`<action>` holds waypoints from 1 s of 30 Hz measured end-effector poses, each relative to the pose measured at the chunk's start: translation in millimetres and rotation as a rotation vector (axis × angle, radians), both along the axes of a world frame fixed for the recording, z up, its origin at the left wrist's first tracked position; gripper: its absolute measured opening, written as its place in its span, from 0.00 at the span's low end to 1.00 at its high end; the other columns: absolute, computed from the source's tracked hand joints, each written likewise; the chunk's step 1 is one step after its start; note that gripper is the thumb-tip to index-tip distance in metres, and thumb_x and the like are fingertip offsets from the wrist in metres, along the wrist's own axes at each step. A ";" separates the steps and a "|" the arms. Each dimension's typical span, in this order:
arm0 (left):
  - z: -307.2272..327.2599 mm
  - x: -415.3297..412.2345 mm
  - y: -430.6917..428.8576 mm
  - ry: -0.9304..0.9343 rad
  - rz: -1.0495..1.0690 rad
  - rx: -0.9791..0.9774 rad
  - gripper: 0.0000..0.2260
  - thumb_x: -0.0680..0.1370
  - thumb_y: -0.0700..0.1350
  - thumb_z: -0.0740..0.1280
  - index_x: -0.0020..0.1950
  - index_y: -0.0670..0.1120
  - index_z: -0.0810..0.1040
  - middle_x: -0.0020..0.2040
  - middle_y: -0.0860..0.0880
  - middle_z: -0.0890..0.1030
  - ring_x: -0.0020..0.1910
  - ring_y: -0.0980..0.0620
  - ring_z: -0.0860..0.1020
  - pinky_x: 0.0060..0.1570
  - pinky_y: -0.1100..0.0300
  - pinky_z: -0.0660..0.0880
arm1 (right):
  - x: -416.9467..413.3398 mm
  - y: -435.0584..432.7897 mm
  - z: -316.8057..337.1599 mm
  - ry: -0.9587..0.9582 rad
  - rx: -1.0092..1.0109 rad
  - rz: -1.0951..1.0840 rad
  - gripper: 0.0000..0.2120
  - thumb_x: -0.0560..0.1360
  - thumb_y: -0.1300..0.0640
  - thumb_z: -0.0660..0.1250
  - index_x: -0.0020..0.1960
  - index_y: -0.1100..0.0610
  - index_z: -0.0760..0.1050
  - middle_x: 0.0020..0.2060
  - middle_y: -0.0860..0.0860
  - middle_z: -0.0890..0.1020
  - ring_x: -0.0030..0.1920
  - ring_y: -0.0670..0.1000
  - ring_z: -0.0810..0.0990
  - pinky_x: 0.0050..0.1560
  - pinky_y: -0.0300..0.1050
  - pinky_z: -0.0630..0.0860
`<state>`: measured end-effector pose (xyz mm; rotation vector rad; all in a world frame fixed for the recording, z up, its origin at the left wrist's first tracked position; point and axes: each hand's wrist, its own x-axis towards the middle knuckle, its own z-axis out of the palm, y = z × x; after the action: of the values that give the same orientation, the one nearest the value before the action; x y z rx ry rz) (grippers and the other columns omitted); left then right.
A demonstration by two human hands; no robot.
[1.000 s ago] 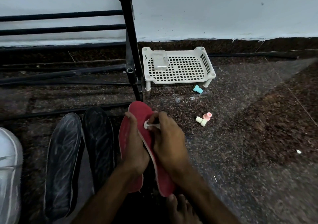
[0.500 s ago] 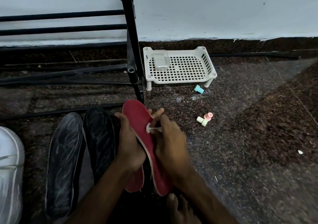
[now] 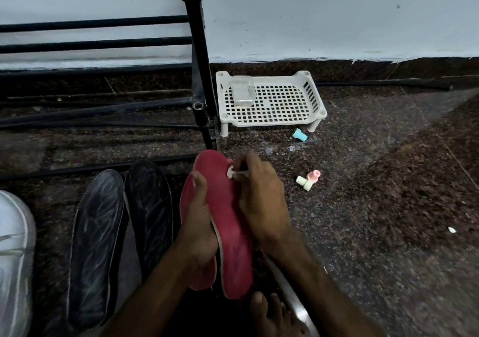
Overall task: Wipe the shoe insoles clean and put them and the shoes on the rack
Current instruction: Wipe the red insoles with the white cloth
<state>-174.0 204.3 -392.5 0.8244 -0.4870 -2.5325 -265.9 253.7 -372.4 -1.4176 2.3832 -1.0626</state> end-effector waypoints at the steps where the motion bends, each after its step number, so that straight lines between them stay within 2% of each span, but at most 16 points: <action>1: 0.7 1.4 -5.8 0.023 0.016 0.020 0.36 0.77 0.69 0.48 0.63 0.44 0.81 0.61 0.43 0.81 0.59 0.47 0.81 0.55 0.51 0.80 | 5.7 6.9 -2.0 -0.016 0.004 -0.002 0.11 0.74 0.69 0.64 0.52 0.56 0.72 0.43 0.50 0.79 0.42 0.48 0.71 0.39 0.42 0.64; 3: 1.6 1.1 -15.1 0.021 0.064 -0.011 0.35 0.77 0.70 0.45 0.72 0.50 0.71 0.67 0.46 0.78 0.67 0.48 0.75 0.63 0.48 0.74 | 22.6 24.5 -6.6 -0.054 -0.015 0.027 0.08 0.75 0.65 0.64 0.51 0.55 0.73 0.44 0.49 0.79 0.42 0.48 0.71 0.39 0.44 0.66; 4: 1.4 0.0 -16.3 0.013 0.078 -0.031 0.34 0.77 0.70 0.44 0.73 0.52 0.70 0.67 0.48 0.78 0.68 0.49 0.74 0.66 0.47 0.70 | 31.4 32.4 -6.4 -0.088 -0.030 0.052 0.07 0.75 0.63 0.64 0.51 0.54 0.73 0.45 0.49 0.79 0.43 0.49 0.73 0.40 0.47 0.69; 6: 2.2 -2.3 -14.2 0.014 0.057 -0.024 0.35 0.77 0.70 0.43 0.65 0.53 0.79 0.63 0.49 0.81 0.65 0.49 0.77 0.66 0.47 0.71 | 40.6 38.5 -2.3 -0.142 -0.068 0.103 0.05 0.76 0.58 0.64 0.51 0.52 0.72 0.45 0.48 0.79 0.45 0.50 0.75 0.43 0.49 0.73; 8: 3.9 -4.4 -7.3 0.043 0.015 -0.003 0.36 0.77 0.70 0.43 0.56 0.52 0.85 0.61 0.48 0.82 0.60 0.50 0.80 0.61 0.51 0.76 | 34.9 32.7 2.1 -0.118 -0.081 0.131 0.06 0.76 0.54 0.61 0.51 0.53 0.73 0.44 0.49 0.79 0.45 0.51 0.76 0.43 0.49 0.73; 10: 4.8 -4.0 -5.7 0.056 0.045 0.013 0.35 0.78 0.68 0.45 0.58 0.48 0.84 0.64 0.47 0.80 0.61 0.49 0.80 0.58 0.51 0.78 | 21.0 20.8 1.4 -0.052 -0.046 0.096 0.06 0.75 0.60 0.62 0.51 0.55 0.74 0.44 0.50 0.79 0.45 0.51 0.75 0.43 0.52 0.73; 12: 4.4 -1.3 -9.2 0.053 0.076 0.014 0.35 0.79 0.67 0.46 0.64 0.45 0.80 0.65 0.46 0.79 0.63 0.49 0.79 0.61 0.51 0.76 | 8.1 15.6 -0.8 -0.042 -0.023 0.014 0.10 0.73 0.67 0.65 0.50 0.54 0.74 0.45 0.48 0.80 0.45 0.50 0.76 0.45 0.51 0.74; 14: 5.1 2.9 -15.3 0.035 0.113 -0.031 0.34 0.79 0.67 0.46 0.71 0.45 0.72 0.69 0.48 0.76 0.69 0.50 0.73 0.69 0.50 0.69 | 2.2 22.7 -1.5 -0.082 -0.070 -0.044 0.10 0.74 0.67 0.67 0.50 0.53 0.75 0.44 0.45 0.80 0.46 0.47 0.77 0.46 0.46 0.74; 16: 2.7 7.5 -21.4 0.024 0.130 -0.068 0.32 0.80 0.66 0.45 0.71 0.46 0.70 0.69 0.49 0.76 0.70 0.53 0.72 0.71 0.52 0.65 | 2.5 35.5 0.1 -0.140 -0.129 -0.096 0.09 0.75 0.66 0.68 0.50 0.53 0.77 0.44 0.44 0.80 0.46 0.44 0.79 0.47 0.39 0.75; 18: 1.2 8.2 -24.3 -0.008 0.123 -0.114 0.31 0.81 0.65 0.45 0.71 0.45 0.71 0.68 0.50 0.77 0.69 0.54 0.72 0.70 0.54 0.64 | 2.1 45.2 -4.1 -0.297 -0.105 -0.147 0.09 0.76 0.64 0.68 0.50 0.50 0.79 0.43 0.43 0.82 0.45 0.42 0.80 0.46 0.35 0.76; 19: -1.3 7.8 -24.8 -0.019 0.125 -0.119 0.30 0.81 0.64 0.46 0.70 0.45 0.72 0.67 0.50 0.78 0.69 0.54 0.73 0.69 0.54 0.65 | 2.1 47.4 -9.0 -0.403 -0.062 -0.157 0.10 0.76 0.63 0.68 0.49 0.49 0.81 0.43 0.43 0.83 0.45 0.42 0.81 0.47 0.37 0.77; 21: -3.0 4.5 -23.4 -0.042 0.123 -0.121 0.28 0.82 0.62 0.48 0.66 0.46 0.75 0.65 0.50 0.79 0.69 0.53 0.73 0.69 0.54 0.66 | 1.1 49.5 -16.8 -0.624 0.004 -0.148 0.08 0.77 0.59 0.68 0.49 0.48 0.83 0.44 0.44 0.84 0.48 0.43 0.82 0.52 0.47 0.79; 23: -2.9 1.0 -22.5 -0.079 0.110 -0.134 0.26 0.82 0.61 0.49 0.63 0.45 0.77 0.64 0.50 0.80 0.67 0.53 0.75 0.69 0.54 0.66 | 1.8 49.5 -19.6 -0.859 -0.006 -0.147 0.05 0.77 0.55 0.69 0.49 0.50 0.83 0.44 0.49 0.85 0.47 0.50 0.84 0.54 0.58 0.80; 24: -1.7 0.0 -22.7 -0.094 0.097 -0.136 0.26 0.82 0.61 0.50 0.63 0.44 0.77 0.64 0.50 0.80 0.66 0.53 0.75 0.69 0.54 0.67 | 2.2 49.7 -20.4 -0.952 -0.020 -0.143 0.04 0.76 0.54 0.70 0.49 0.52 0.83 0.43 0.52 0.85 0.45 0.51 0.83 0.53 0.60 0.80; 27: 3.6 -0.5 -24.1 -0.073 0.066 -0.151 0.28 0.80 0.63 0.51 0.67 0.44 0.74 0.65 0.49 0.79 0.67 0.51 0.75 0.70 0.49 0.65 | 2.0 47.6 -18.9 -1.050 -0.037 -0.128 0.03 0.75 0.59 0.72 0.47 0.56 0.83 0.40 0.56 0.85 0.40 0.52 0.82 0.47 0.54 0.79; 30: 3.2 1.5 -12.4 0.031 0.042 -0.103 0.37 0.75 0.70 0.49 0.74 0.46 0.67 0.69 0.47 0.76 0.70 0.49 0.72 0.70 0.45 0.63 | 2.5 43.1 -13.9 -1.221 -0.124 -0.199 0.04 0.74 0.64 0.71 0.48 0.63 0.83 0.38 0.56 0.84 0.37 0.50 0.82 0.40 0.44 0.79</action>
<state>-172.4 192.0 -389.3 0.7482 -0.5788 -2.4553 -263.4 296.9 -386.3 -0.2782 1.5332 -1.5127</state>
